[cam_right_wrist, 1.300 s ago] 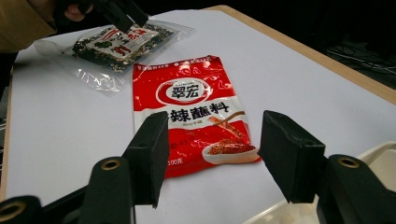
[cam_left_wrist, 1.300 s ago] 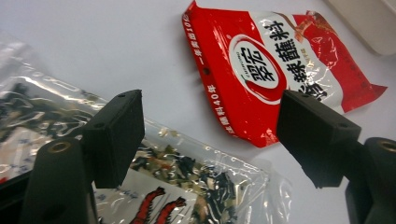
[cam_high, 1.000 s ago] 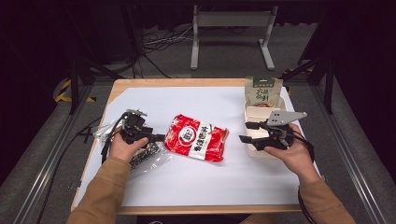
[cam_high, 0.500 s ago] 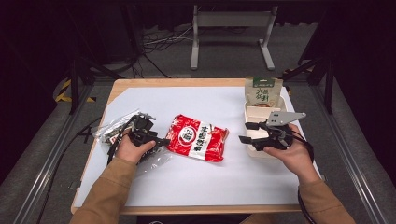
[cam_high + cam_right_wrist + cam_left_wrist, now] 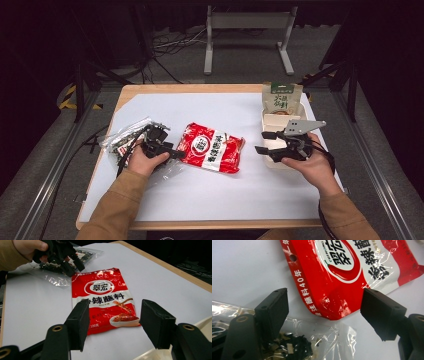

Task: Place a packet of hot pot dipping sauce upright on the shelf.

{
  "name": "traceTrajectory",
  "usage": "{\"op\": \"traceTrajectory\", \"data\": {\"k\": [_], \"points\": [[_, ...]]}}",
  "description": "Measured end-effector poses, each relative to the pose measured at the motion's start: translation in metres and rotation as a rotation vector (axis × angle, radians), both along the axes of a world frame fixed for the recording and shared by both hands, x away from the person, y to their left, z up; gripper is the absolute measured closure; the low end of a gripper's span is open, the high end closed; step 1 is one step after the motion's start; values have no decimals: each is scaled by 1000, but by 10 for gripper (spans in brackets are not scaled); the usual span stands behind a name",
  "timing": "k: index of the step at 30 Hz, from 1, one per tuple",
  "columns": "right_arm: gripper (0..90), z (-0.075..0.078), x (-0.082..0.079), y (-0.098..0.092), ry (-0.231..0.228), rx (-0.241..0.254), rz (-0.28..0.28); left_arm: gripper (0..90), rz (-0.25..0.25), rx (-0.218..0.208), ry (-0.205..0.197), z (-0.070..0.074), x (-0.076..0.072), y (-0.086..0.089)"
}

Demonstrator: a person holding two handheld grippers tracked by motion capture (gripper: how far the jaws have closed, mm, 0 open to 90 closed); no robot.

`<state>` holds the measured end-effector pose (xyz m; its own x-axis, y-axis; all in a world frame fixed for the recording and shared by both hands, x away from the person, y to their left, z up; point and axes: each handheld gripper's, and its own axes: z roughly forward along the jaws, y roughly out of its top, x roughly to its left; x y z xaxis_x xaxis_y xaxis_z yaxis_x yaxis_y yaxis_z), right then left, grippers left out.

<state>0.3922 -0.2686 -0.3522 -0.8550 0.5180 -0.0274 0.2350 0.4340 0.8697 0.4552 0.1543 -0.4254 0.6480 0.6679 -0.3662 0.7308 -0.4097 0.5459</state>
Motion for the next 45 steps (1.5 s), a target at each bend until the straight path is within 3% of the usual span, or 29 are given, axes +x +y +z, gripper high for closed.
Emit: {"op": "traceTrajectory", "data": {"k": [9, 14, 24, 26, 30, 32, 37, 40, 43, 45], "points": [[404, -1, 0, 0, 2, -2, 4, 245, -26, -22, 34, -5, 2, -5], [403, 1, 0, -1, -4, -2, -2, 238, -30, -15, 24, -2, 0, -6], [402, -1, 1, 0, -4, -8, 1, 289, -49, -65, -29, 10, -10, -11], [402, -1, 0, 0, -3, -10, 3, 316, -68, -60, -24, 9, -12, -16], [402, 0, 0, 0, -5, -8, 5, 345, -83, 33, -41, 4, -14, -26], [402, 0, 0, 0, -7, -9, 5, 356, -76, 51, -45, 2, -14, -28], [402, -1, -1, -1, -8, -12, 6, 512, -38, 74, -54, -1, -11, -28], [403, -1, -1, -1, -10, -15, 6, 638, -19, 109, -70, -4, -9, -28], [406, 0, -1, -1, -16, -20, 5, 761, -7, 99, -80, -2, -9, -27], [408, 0, -1, -1, -18, -21, 5, 783, -3, 100, -82, -2, -10, -26]]}}
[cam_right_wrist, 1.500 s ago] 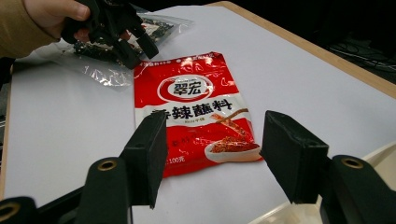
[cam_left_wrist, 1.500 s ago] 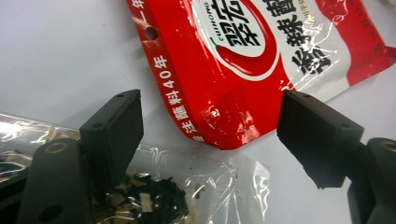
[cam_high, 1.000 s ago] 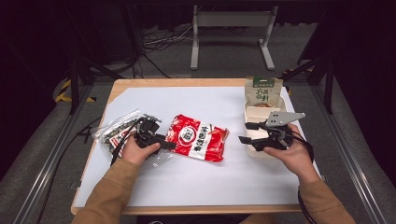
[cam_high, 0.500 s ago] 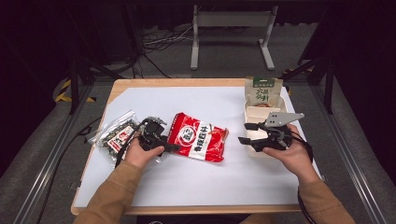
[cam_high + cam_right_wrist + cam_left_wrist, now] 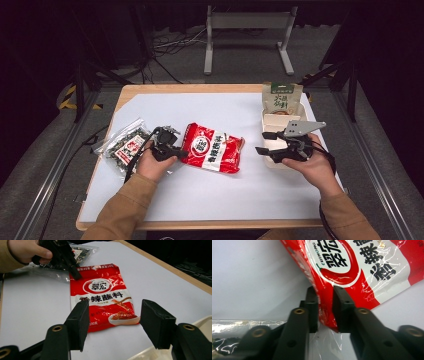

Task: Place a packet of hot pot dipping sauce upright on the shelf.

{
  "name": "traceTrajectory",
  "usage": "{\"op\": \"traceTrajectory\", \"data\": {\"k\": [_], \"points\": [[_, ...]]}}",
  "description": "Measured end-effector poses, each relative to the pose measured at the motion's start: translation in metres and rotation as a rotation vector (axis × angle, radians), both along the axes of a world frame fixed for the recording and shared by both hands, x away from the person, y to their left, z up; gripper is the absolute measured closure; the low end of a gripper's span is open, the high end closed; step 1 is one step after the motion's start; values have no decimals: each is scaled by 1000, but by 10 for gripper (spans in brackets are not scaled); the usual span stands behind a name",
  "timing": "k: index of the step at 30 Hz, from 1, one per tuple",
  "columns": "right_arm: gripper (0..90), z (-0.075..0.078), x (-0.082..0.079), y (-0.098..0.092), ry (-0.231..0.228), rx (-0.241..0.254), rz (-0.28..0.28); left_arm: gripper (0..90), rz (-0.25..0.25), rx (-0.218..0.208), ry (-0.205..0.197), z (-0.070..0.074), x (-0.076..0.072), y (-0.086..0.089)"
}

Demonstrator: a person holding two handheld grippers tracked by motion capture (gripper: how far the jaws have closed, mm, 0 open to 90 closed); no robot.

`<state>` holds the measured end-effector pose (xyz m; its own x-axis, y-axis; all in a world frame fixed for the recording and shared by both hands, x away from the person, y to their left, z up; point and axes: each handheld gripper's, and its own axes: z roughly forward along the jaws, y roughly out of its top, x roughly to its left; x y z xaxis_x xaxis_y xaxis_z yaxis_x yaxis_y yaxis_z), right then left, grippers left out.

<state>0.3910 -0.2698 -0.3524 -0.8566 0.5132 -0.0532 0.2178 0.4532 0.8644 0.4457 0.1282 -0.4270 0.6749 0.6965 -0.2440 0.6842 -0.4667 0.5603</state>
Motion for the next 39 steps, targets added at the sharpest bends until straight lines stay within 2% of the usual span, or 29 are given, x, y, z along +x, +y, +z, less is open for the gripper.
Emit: {"op": "traceTrajectory", "data": {"k": [2, 4, 10, 11, 14, 16, 21, 24, 26, 30, 37, 39], "points": [[416, 0, 0, 0, -3, -4, -2, 866, -1, -5, -10, 1, -1, 1], [420, 0, 0, 0, -5, -9, -2, 894, -3, -32, -21, 3, -2, 2], [424, 1, -1, 0, -8, -11, -2, 900, -15, -72, -57, 13, -8, 3], [424, 1, -1, 0, -8, -11, -2, 900, -15, -72, -57, 13, -8, 3], [424, 2, -1, -1, -15, -12, -4, 900, -37, -86, -89, 21, -12, 2], [424, 3, -2, -1, -16, -11, -5, 900, -43, -89, -93, 23, -13, 2], [430, 6, -3, -3, -27, -7, -11, 900, -74, -122, -137, 41, -22, 3], [432, 8, -4, -5, -34, -5, -15, 900, -101, -122, -161, 51, -28, 2], [438, 10, -4, -6, -38, -6, -14, 900, -101, -130, -167, 54, -31, 1], [455, 13, -5, -8, -35, -12, -12, 900, -136, -149, -204, 69, -40, 0], [476, 19, -8, -11, -45, -21, -7, 900, -186, -151, -288, 98, -61, 0], [476, 20, -9, -11, -49, -24, -4, 900, -189, -154, -297, 101, -63, 0]]}}
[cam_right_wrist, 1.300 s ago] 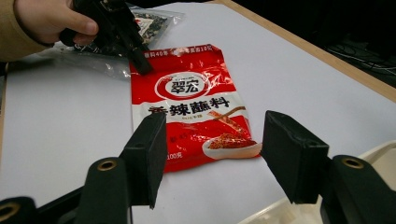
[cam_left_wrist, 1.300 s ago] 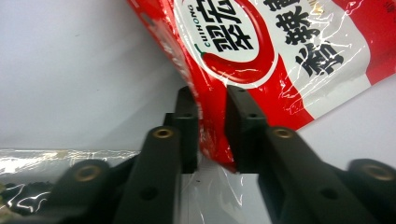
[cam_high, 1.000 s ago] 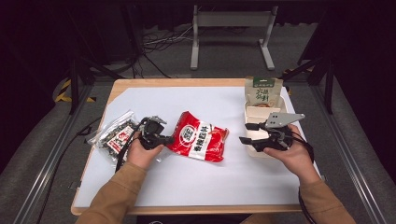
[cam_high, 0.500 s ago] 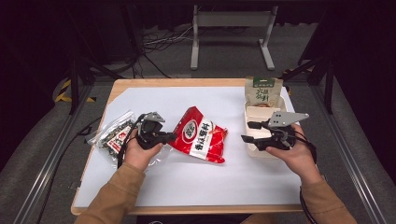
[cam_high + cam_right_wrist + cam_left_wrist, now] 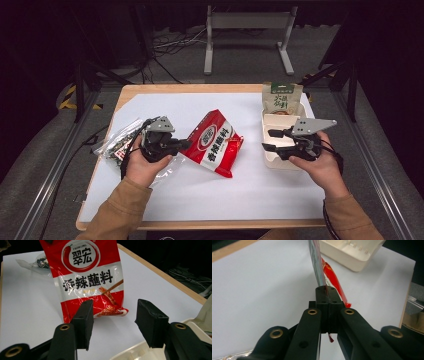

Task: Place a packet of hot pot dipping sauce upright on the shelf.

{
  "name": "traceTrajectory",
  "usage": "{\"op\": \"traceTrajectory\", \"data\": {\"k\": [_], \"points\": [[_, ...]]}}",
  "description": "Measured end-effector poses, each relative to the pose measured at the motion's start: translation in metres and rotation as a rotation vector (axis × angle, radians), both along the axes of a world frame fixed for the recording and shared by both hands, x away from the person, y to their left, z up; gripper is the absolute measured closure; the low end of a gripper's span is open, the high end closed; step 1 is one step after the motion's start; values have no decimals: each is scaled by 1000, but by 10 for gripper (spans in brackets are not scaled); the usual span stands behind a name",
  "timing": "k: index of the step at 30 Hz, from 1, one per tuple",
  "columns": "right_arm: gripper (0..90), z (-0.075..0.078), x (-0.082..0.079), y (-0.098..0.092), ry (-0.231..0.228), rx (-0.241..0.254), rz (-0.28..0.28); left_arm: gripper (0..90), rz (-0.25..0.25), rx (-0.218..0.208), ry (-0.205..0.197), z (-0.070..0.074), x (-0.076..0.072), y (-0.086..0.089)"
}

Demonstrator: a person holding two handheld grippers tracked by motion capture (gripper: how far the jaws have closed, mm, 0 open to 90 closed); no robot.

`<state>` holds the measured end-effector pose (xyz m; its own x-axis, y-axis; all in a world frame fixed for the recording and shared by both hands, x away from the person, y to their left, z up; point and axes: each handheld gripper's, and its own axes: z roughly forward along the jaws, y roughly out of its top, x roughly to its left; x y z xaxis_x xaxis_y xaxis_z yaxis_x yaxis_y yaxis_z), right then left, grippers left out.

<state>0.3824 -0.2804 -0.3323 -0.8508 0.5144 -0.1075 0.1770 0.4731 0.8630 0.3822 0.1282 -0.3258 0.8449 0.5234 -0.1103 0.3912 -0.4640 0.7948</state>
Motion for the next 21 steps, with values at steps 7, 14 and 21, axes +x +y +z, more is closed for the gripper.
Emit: {"op": "traceTrajectory", "data": {"k": [7, 14, 21], "points": [[475, 5, -4, 6, -19, -6, 23, 900, -32, 9, -84, 18, -18, -1], [466, 13, -8, 16, -40, -22, 51, 900, -49, 46, -144, 30, -29, -3], [447, 22, -10, 29, -52, -27, 88, 900, -66, 56, -170, 37, -35, -3]]}}
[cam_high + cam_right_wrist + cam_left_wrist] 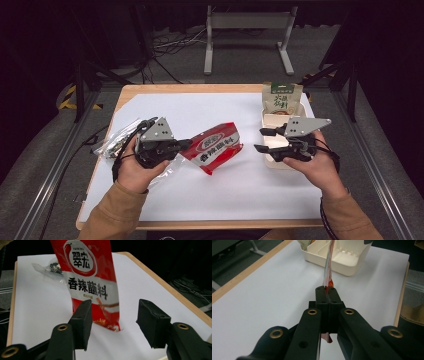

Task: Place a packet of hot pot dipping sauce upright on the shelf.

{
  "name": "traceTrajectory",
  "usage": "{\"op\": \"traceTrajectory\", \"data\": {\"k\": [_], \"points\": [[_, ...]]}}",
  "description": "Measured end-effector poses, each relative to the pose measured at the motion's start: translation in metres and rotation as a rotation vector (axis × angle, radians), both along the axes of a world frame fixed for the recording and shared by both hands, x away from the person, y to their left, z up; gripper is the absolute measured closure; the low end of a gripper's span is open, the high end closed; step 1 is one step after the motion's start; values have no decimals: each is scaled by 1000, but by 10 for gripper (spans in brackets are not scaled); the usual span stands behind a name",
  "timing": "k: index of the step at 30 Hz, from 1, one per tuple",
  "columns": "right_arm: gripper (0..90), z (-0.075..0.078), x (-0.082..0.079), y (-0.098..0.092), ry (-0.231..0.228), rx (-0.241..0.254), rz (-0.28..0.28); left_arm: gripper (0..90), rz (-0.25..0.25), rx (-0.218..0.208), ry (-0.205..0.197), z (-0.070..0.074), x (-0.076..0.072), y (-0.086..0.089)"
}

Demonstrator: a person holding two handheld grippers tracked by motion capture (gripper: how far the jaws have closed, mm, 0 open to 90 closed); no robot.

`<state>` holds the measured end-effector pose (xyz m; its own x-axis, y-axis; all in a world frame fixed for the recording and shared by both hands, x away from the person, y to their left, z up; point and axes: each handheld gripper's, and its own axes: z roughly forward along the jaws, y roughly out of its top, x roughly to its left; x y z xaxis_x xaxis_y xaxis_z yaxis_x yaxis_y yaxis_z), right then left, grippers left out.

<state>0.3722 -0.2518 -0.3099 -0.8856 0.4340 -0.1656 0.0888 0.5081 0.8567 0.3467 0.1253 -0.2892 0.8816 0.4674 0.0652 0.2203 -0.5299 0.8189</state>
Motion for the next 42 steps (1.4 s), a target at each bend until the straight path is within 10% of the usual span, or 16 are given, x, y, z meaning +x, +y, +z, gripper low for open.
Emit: {"op": "traceTrajectory", "data": {"k": [19, 32, 42], "points": [[476, 4, -8, 58, 24, -113, 194, 900, -101, 53, -22, 14, -22, -10], [704, -6, -4, 73, 61, -219, 259, 900, -113, 37, -39, 17, -29, -14], [717, -17, 1, 77, 110, -232, 288, 900, -107, 32, -51, 19, -32, -12]]}}
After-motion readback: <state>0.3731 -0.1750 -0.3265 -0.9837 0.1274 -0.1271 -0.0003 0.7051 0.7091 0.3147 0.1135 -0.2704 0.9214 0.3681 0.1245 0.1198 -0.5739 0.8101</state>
